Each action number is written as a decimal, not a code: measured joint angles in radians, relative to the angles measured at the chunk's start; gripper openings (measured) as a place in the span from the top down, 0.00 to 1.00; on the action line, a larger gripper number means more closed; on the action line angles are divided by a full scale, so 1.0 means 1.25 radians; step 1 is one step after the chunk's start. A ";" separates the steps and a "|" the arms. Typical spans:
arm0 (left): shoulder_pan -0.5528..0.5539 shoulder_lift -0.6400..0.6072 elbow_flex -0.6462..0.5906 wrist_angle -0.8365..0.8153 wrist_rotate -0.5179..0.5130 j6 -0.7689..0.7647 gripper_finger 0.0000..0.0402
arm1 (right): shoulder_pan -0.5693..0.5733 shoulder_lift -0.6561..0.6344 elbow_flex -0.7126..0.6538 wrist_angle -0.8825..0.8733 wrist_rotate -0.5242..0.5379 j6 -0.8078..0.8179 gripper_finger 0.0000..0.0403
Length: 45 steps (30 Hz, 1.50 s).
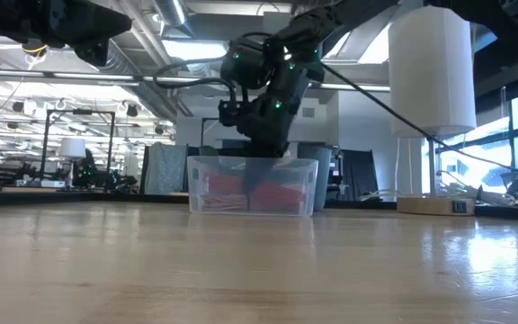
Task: Pick & Place USB Port
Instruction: Put the red charger cable into the transparent bin, then return to Home Position
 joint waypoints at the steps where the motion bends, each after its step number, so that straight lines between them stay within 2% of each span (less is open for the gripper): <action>1: 0.000 0.000 0.000 0.000 0.000 0.000 0.96 | -0.002 0.003 0.001 0.001 -0.001 0.000 0.95; 11: 0.000 0.000 0.000 0.000 0.000 0.000 0.96 | -0.023 0.010 0.002 0.010 -0.036 0.010 0.94; 13: 0.000 0.000 0.000 0.000 0.000 0.000 0.96 | -0.024 0.011 0.002 0.009 -0.035 0.017 0.89; 19: 0.000 0.000 0.000 0.000 0.000 0.000 0.96 | -0.025 0.011 0.001 0.039 -0.027 0.024 0.63; 22: 0.000 0.000 0.000 0.000 0.000 0.000 0.96 | -0.025 0.011 -0.004 0.039 0.013 0.024 0.53; 25: 0.000 0.000 0.000 0.000 0.000 0.000 0.96 | -0.024 -0.016 -0.004 0.027 0.091 0.020 0.50; 29: 0.000 0.000 0.000 0.000 0.000 0.000 0.96 | -0.014 -0.070 -0.003 0.018 0.166 0.001 0.50; 34: 0.000 0.000 0.000 0.000 0.000 0.000 0.96 | -0.005 -0.140 -0.002 0.014 0.127 0.020 0.53; 38: 0.000 0.000 0.000 0.000 0.000 0.000 0.96 | 0.020 -0.199 -0.002 -0.073 0.111 0.049 0.55; 41: 0.000 0.000 0.000 0.000 0.000 0.000 0.96 | 0.067 -0.264 -0.003 -0.156 0.114 0.094 0.59; 45: 0.000 0.000 0.000 0.000 0.000 0.000 0.96 | 0.183 -0.350 -0.044 -0.231 0.150 0.172 0.68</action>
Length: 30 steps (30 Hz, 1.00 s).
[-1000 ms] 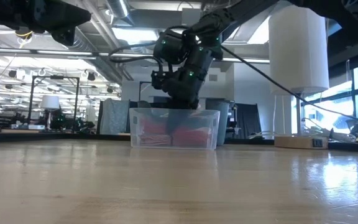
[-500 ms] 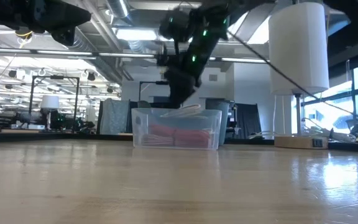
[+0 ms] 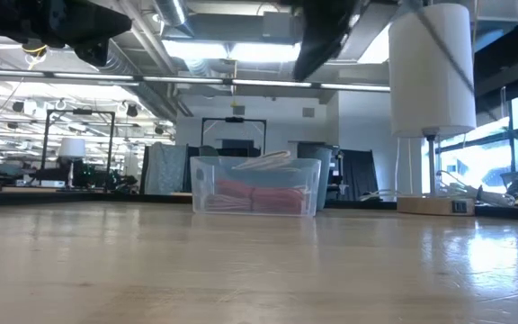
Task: Pick & Place USB Port
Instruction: Return to Home Position
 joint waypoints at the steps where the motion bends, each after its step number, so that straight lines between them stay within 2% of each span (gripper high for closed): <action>1: 0.000 0.000 0.000 0.000 0.000 0.000 0.96 | 0.033 -0.018 -0.015 0.006 0.001 0.023 0.71; 4: 0.000 0.000 0.000 0.000 0.000 0.000 0.96 | 0.142 -0.057 -0.083 0.068 0.004 0.076 0.85; 7: 0.000 0.000 0.000 0.000 0.000 0.000 0.96 | 0.226 -0.077 -0.176 0.194 0.072 0.076 0.97; 9: 0.000 0.000 0.000 -0.001 0.000 0.000 0.96 | 0.259 -0.097 -0.241 0.245 0.159 0.098 0.98; 12: 0.000 0.000 0.000 -0.001 0.000 0.000 0.96 | 0.284 -0.173 -0.354 0.236 0.288 0.203 0.99; 15: 0.000 0.000 0.000 0.000 0.000 0.000 0.96 | 0.329 -0.309 -0.476 0.245 0.325 0.315 0.99; 19: 0.000 0.000 0.000 0.000 0.000 0.000 0.96 | 0.427 -0.483 -0.638 0.341 0.355 0.398 0.99; 22: 0.000 0.000 0.000 0.000 0.000 0.000 0.96 | 0.486 -0.573 -0.733 0.478 0.388 0.393 1.00; 25: 0.000 0.000 0.000 0.000 0.000 0.000 0.96 | 0.517 -0.608 -0.800 0.588 0.396 0.343 1.00; 30: 0.000 0.000 0.000 0.000 0.000 0.000 0.96 | 0.481 -0.604 -0.852 0.737 0.408 0.184 1.00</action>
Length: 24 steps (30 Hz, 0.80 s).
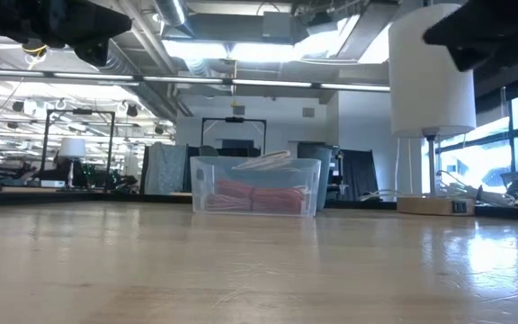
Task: Pick & Place USB Port
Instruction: Return to Home Position
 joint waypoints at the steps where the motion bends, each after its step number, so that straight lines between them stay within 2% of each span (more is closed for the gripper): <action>1: 0.000 0.000 0.000 0.000 0.000 0.000 0.96 | -0.014 0.000 -0.002 0.025 -0.009 -0.035 1.00; 3: 0.000 0.000 0.000 0.000 0.000 0.000 0.96 | -0.046 0.000 -0.005 0.082 -0.039 -0.091 1.00; 7: 0.000 0.000 0.000 0.000 0.000 0.000 0.96 | -0.103 0.000 -0.017 0.177 -0.168 -0.159 1.00; 12: 0.002 0.004 0.000 0.046 -0.004 -0.041 0.96 | -0.175 0.000 -0.034 0.178 -0.228 -0.170 1.00; 14: 0.010 0.011 0.000 0.098 0.010 0.021 0.96 | -0.210 0.000 -0.040 0.177 -0.246 -0.185 1.00; 17: 0.024 0.015 0.000 0.140 0.107 0.160 0.96 | -0.260 0.000 -0.040 0.179 -0.279 -0.229 1.00; 18: 0.035 0.015 0.000 0.139 0.109 0.182 0.96 | -0.275 -0.001 -0.040 0.174 -0.283 -0.250 1.00; 22: 0.111 -0.005 0.000 0.090 -0.024 0.177 0.96 | -0.337 -0.030 -0.039 0.108 -0.288 -0.284 1.00; 24: 0.160 -0.027 0.000 0.043 -0.042 0.155 0.96 | -0.358 -0.060 -0.040 0.043 -0.286 -0.270 1.00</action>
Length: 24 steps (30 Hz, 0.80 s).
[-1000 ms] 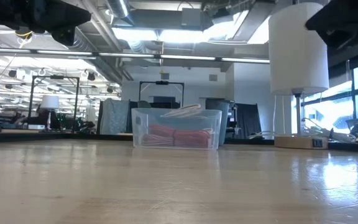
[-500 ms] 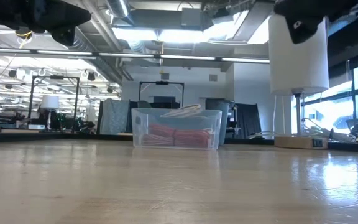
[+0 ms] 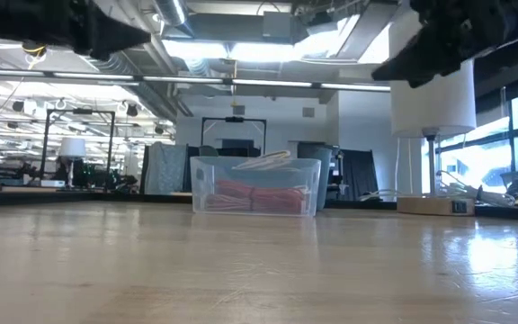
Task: Pick & Place USB Port
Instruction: Return to Home Position
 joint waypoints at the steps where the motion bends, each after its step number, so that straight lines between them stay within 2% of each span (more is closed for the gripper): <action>1: 0.024 -0.019 0.000 -0.027 0.021 -0.010 0.96 | -0.006 -0.020 0.000 -0.032 0.000 0.007 1.00; 6: 0.167 -0.143 0.000 -0.157 0.203 -0.079 0.96 | -0.017 -0.152 0.000 -0.176 0.008 0.044 1.00; 9: 0.246 -0.208 0.000 -0.230 0.323 -0.144 0.96 | -0.015 -0.227 0.000 -0.216 0.019 0.065 1.00; 12: 0.296 -0.232 0.000 -0.270 0.420 -0.208 0.96 | -0.007 -0.272 -0.001 -0.231 0.007 0.084 1.00; 14: 0.312 -0.232 0.000 -0.290 0.440 -0.245 0.96 | 0.003 -0.290 -0.026 -0.204 0.001 0.087 1.00; 19: 0.321 -0.203 -0.004 -0.333 0.410 -0.289 0.96 | 0.039 -0.322 -0.174 -0.041 -0.002 0.132 1.00; 24: 0.319 -0.173 -0.125 -0.110 0.404 -0.351 0.96 | 0.052 -0.348 -0.311 0.174 -0.002 0.144 1.00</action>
